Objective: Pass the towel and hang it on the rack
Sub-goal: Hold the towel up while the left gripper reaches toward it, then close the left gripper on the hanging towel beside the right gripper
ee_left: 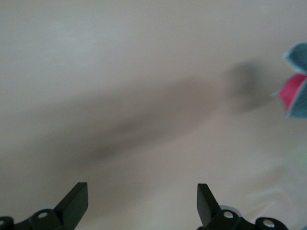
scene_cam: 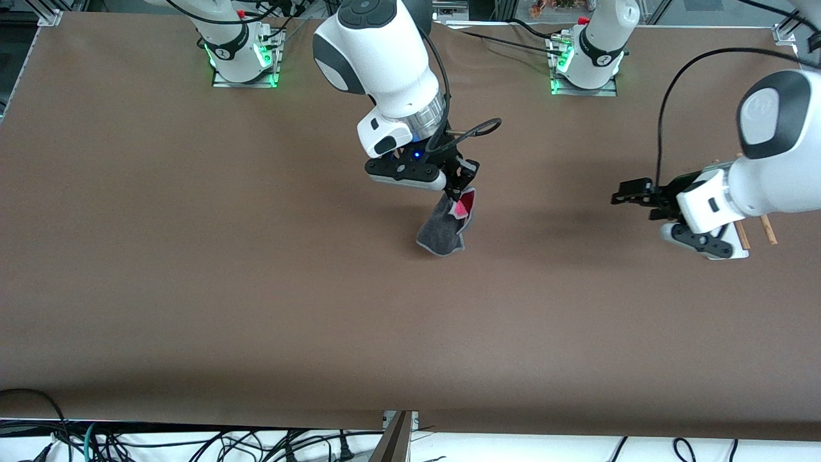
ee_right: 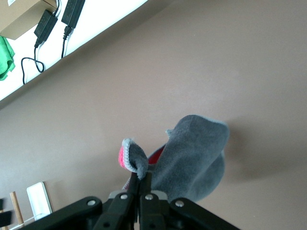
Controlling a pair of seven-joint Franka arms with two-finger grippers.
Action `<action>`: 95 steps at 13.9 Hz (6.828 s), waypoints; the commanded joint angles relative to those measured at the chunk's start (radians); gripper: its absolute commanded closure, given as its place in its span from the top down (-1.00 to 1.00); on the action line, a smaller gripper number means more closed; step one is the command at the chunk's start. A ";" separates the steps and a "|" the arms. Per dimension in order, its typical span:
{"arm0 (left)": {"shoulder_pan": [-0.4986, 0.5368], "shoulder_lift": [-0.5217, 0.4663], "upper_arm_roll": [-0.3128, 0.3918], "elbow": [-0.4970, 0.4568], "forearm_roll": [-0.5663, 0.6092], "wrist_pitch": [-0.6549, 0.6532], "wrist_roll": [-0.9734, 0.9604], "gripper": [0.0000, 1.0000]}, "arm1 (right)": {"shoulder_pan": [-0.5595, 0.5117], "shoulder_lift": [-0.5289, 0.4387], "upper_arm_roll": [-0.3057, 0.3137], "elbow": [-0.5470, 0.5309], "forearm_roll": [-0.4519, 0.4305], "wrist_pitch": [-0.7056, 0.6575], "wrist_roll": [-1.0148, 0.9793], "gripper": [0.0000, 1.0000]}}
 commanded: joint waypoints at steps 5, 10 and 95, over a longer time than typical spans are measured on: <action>0.034 -0.013 -0.274 -0.238 -0.109 0.377 0.104 1.00 | 0.023 -0.008 -0.003 0.001 0.009 0.034 0.016 -1.00; 0.033 0.010 -0.432 -0.323 -0.222 0.596 0.234 1.00 | 0.036 -0.008 -0.005 0.001 0.009 0.036 0.011 -1.00; 0.011 0.036 -0.492 -0.197 -0.034 0.642 0.976 0.74 | 0.036 0.021 -0.006 -0.003 0.009 0.086 0.014 -1.00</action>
